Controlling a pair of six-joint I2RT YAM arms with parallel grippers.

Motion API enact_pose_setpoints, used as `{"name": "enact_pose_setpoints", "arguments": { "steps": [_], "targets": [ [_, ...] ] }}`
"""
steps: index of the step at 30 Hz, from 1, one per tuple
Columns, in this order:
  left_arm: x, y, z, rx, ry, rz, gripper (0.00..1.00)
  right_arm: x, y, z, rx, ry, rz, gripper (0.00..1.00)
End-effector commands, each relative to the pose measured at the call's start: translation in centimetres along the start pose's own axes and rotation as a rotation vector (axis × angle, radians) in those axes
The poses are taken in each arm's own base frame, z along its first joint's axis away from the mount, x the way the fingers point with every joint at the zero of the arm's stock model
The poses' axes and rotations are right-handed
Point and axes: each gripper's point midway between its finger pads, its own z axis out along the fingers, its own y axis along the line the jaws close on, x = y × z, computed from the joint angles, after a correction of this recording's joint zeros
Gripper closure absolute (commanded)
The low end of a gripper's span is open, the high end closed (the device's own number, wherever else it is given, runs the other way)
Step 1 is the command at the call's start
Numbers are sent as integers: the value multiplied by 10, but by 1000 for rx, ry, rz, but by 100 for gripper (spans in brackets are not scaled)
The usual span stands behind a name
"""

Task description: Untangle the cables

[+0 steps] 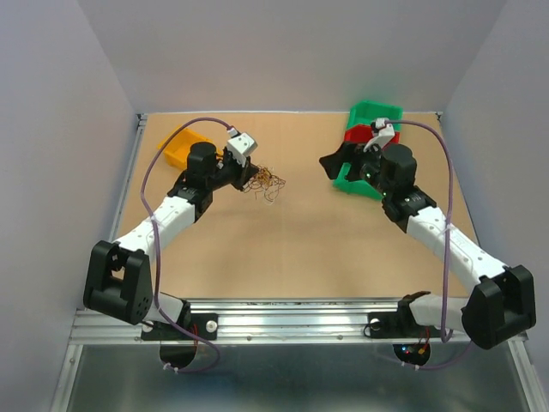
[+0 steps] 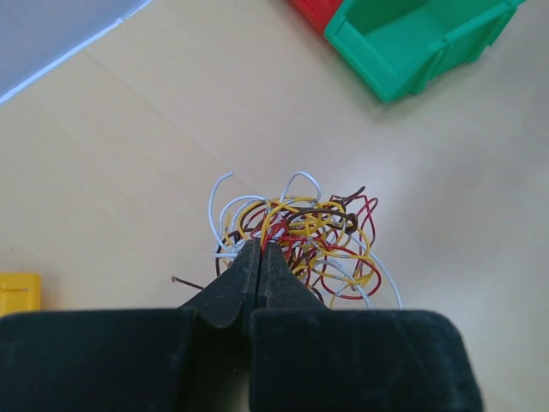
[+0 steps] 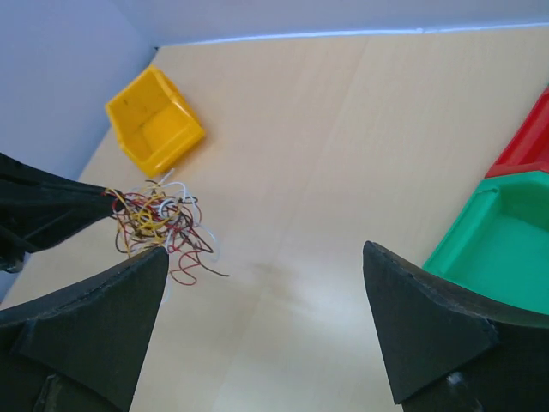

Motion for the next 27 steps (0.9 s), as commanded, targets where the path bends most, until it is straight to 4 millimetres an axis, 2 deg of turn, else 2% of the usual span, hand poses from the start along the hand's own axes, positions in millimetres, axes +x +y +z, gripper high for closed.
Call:
{"name": "enact_pose_setpoints", "arguments": {
  "steps": [1,2,3,4,5,6,7,8,9,10,11,13,15,18,19,20,22,23,24,25,27],
  "targets": [
    [-34,-4,-10,1,-113,54,100,-47,32,-22,-144,-200,28,0],
    [-34,-4,-10,4,-115,55,100,-58,43,-29,-205,-264,25,0],
    [-35,-4,-10,5,-116,54,100,-40,41,-32,-234,-265,40,0],
    [-35,-5,-10,10,-117,57,100,-35,62,-37,-357,-239,27,0],
    [-35,-7,-10,17,-118,58,100,-14,64,-28,-387,-152,31,0],
    [-36,-8,-10,23,-120,57,100,-15,73,-32,-438,-135,18,0],
    [-37,-9,-11,26,-124,61,100,3,78,-25,-488,-61,17,0],
    [-37,-10,-12,30,-125,58,100,11,77,-20,-493,-35,3,0],
    [-37,-12,-12,41,-128,60,100,27,74,-12,-467,0,5,0],
    [-37,-13,-12,47,-127,58,100,32,72,-8,-437,-5,-9,0],
    [-37,-16,-13,61,-130,59,100,42,82,-6,-442,-3,-62,0],
    [-38,-19,-13,81,-131,58,100,55,85,3,-415,3,-108,3],
    [-38,-24,-13,109,-131,53,100,63,100,6,-469,0,-136,4],
    [-38,-28,-13,134,-129,53,100,76,112,17,-501,4,-151,12],
    [-37,-28,-13,133,-127,52,100,78,113,21,-491,4,-155,14],
    [-37,-29,-13,140,-128,54,100,88,116,27,-491,24,-168,16],
    [-38,-32,-14,155,-132,57,100,89,119,37,-471,18,-177,19],
    [-38,-35,-15,175,-132,59,100,91,120,41,-461,18,-189,25],
    [-38,-36,-15,180,-131,57,100,99,119,46,-455,30,-196,30],
    [-39,-37,-16,184,-133,60,100,96,116,52,-416,16,-199,32],
    [-38,-41,-16,204,-133,64,100,101,113,59,-391,21,-198,33]
  ]
}}
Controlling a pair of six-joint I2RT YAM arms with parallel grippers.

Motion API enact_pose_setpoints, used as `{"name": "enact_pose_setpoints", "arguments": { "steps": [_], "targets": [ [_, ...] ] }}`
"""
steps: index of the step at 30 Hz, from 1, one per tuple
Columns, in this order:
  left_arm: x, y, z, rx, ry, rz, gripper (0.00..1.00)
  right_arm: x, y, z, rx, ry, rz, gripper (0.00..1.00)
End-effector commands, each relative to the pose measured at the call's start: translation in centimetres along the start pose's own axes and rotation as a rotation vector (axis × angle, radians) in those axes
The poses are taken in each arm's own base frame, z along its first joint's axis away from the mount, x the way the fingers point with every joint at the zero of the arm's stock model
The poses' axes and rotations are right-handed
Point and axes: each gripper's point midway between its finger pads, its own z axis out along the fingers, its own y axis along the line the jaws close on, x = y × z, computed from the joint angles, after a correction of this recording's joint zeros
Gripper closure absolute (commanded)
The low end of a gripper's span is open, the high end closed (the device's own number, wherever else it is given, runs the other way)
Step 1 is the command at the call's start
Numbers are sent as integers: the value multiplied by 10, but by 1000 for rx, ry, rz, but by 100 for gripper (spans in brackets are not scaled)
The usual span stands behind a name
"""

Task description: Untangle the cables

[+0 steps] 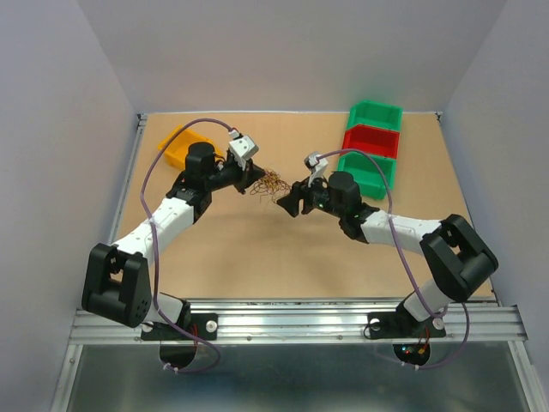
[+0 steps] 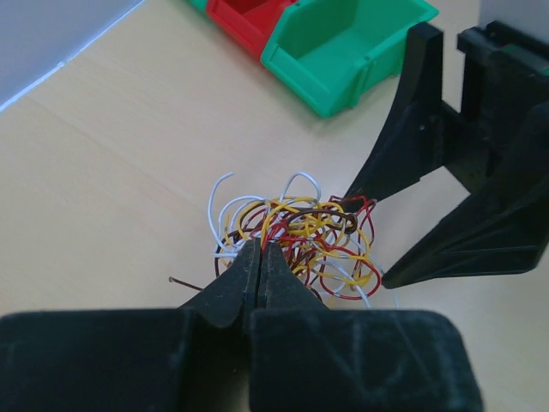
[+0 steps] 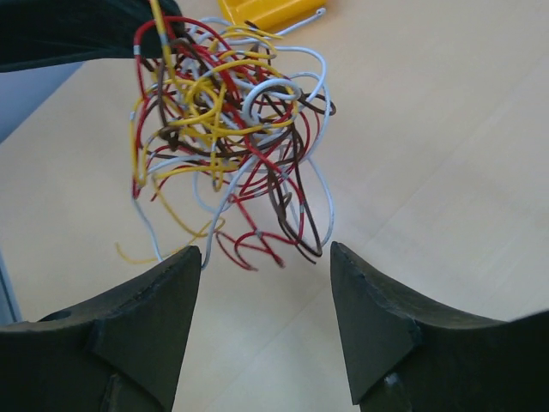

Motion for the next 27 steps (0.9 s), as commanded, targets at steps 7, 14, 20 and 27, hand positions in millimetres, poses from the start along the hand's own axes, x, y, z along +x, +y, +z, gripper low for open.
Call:
{"name": "enact_pose_setpoints", "arguments": {
  "steps": [7,14,20,27],
  "targets": [
    [-19,-43,-8,239,-64,65,100,-59,-2,10,58,-225,-69,58],
    [-34,-16,-15,55,-103,79,100,-58,-15,4,135,-238,-64,99],
    [-53,68,-64,-311,-225,-94,100,-59,-51,-4,338,-266,-16,99],
    [-38,157,-132,-707,-307,-300,100,-68,-84,-37,569,-361,58,99]
  ]
}}
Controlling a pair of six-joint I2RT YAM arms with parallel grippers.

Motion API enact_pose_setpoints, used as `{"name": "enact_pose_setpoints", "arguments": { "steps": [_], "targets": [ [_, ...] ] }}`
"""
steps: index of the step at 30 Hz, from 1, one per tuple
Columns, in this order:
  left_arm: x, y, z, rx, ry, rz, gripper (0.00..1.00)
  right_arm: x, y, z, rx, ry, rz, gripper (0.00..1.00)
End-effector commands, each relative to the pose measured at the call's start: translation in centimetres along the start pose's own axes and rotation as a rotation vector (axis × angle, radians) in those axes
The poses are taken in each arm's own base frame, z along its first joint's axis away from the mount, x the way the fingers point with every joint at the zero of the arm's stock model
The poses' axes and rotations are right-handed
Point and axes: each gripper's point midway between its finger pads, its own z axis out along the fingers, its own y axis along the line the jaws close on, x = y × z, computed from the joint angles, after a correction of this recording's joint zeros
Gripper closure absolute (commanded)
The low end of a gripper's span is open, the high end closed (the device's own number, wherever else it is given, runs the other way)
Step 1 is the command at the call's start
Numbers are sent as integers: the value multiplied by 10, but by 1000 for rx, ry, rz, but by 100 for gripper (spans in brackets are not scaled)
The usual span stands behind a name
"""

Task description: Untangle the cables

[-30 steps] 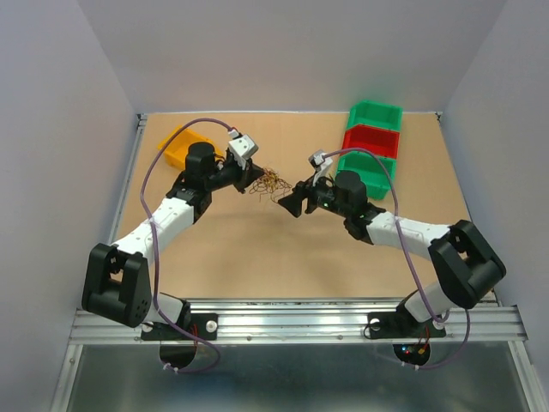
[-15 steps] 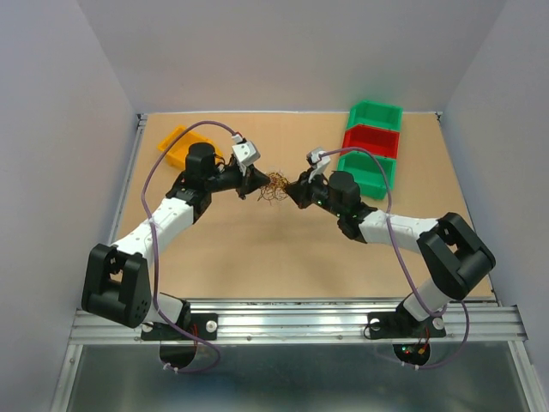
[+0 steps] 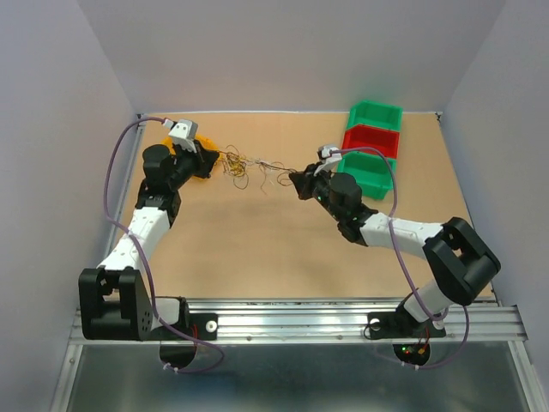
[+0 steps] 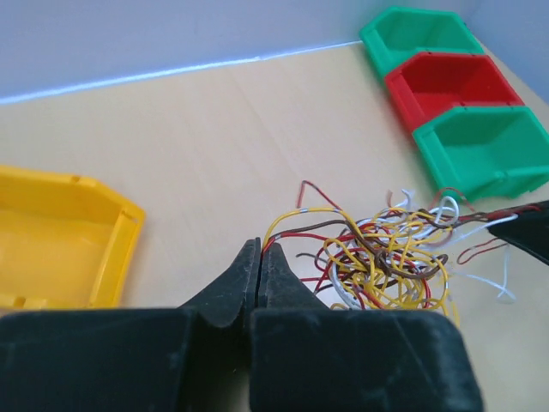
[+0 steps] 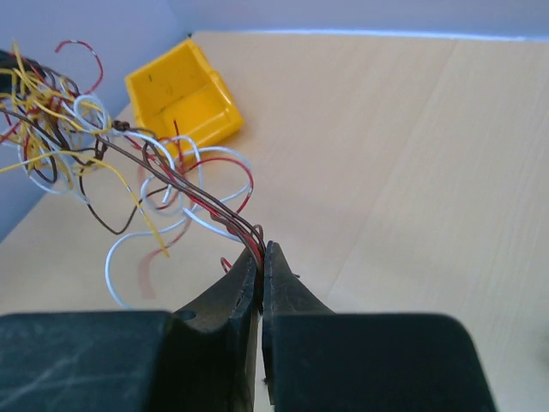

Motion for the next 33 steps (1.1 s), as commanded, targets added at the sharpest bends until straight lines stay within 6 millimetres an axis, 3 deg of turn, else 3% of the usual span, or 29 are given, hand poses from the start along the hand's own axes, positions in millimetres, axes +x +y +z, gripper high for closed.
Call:
{"name": "enact_pose_setpoints", "arguments": {
  "steps": [1,6,7,8,10,11,12,14,16,23,28,33],
  "targets": [
    [-46,63,-20,-260,-182,-72,100,-26,-49,-20,257,-124,36,100],
    [-52,70,-31,-309,-224,-90,100,-34,-67,-32,363,-168,70,100],
    [-55,61,-33,-271,-231,-78,100,-33,-66,-32,356,-166,72,99],
    [-52,34,-29,-113,-218,-35,100,-30,-57,-29,296,-141,47,99],
    [-49,-2,-25,77,-205,19,100,-29,-33,-21,162,-106,-7,81],
    [-46,-19,-21,149,-187,43,100,-26,-23,-18,101,-86,-27,57],
    [-39,-48,-15,249,-162,98,100,-19,-8,-15,11,-58,-42,47],
    [-28,-67,-10,289,-125,145,100,-20,12,-15,-102,-64,-61,32],
    [-19,-91,-8,351,-110,206,100,-16,29,-18,-205,-54,-86,25],
    [-4,-125,-9,471,-75,269,100,-18,58,-24,-353,-67,-117,22],
    [0,-132,-6,487,-58,280,100,-10,84,-24,-478,-49,-132,23],
    [0,-141,-12,537,-53,288,100,3,96,-11,-494,-25,-130,26]
  ]
}}
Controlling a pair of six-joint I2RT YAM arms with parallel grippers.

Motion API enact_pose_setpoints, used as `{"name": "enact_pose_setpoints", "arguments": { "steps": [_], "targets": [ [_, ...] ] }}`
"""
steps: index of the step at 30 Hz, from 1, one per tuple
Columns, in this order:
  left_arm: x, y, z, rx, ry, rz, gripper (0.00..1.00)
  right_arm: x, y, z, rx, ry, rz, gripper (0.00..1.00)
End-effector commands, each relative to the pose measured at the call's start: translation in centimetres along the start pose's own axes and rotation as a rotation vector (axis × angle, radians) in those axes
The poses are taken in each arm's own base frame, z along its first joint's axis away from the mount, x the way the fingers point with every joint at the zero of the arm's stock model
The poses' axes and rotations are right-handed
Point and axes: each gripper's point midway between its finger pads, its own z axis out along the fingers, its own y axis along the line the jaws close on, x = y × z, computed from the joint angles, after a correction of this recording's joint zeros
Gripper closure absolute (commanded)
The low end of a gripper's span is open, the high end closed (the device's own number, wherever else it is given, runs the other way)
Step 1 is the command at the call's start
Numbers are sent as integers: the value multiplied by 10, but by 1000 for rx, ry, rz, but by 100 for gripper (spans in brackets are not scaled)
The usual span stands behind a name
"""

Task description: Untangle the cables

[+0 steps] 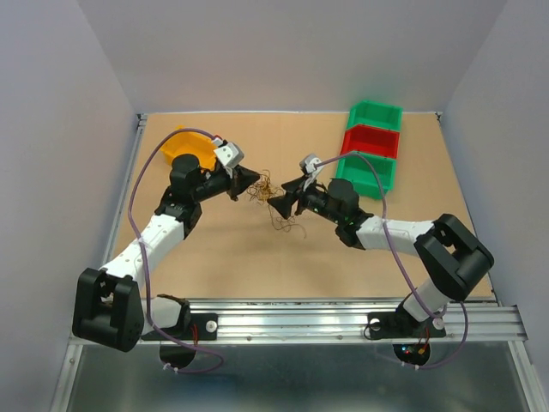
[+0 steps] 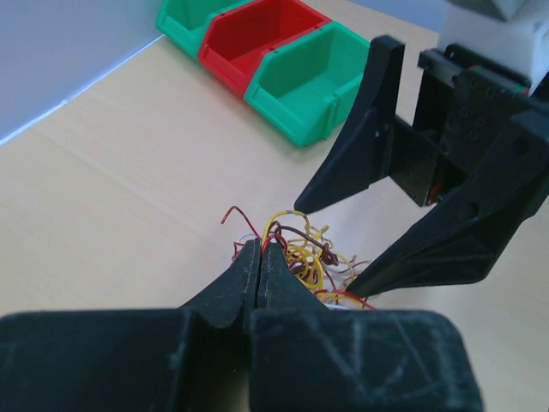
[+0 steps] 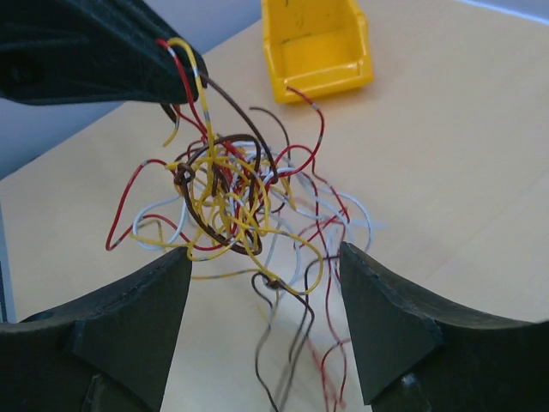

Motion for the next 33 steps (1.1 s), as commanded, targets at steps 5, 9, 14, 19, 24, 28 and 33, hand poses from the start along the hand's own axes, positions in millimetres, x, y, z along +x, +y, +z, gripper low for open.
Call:
{"name": "enact_pose_setpoints", "arguments": {
  "steps": [5,9,14,19,24,28,33],
  "targets": [
    [-36,-21,-3,108,-76,97,100,-25,21,25,-81,-84,-45,41],
    [-35,-36,-1,217,-50,74,100,-25,28,29,-112,-82,-45,83],
    [-50,-12,-6,72,-70,63,100,-14,26,29,-117,-58,-55,100],
    [-88,74,-69,-478,-242,-22,100,-13,-3,24,52,-74,-56,100],
    [-86,150,-161,-961,-428,-208,100,-43,-76,-11,501,-218,66,99],
    [-80,155,-155,-936,-406,-230,100,-49,-125,-64,815,-347,196,100],
    [-75,162,-156,-956,-394,-244,100,-52,-163,-140,986,-465,333,100]
  ]
}}
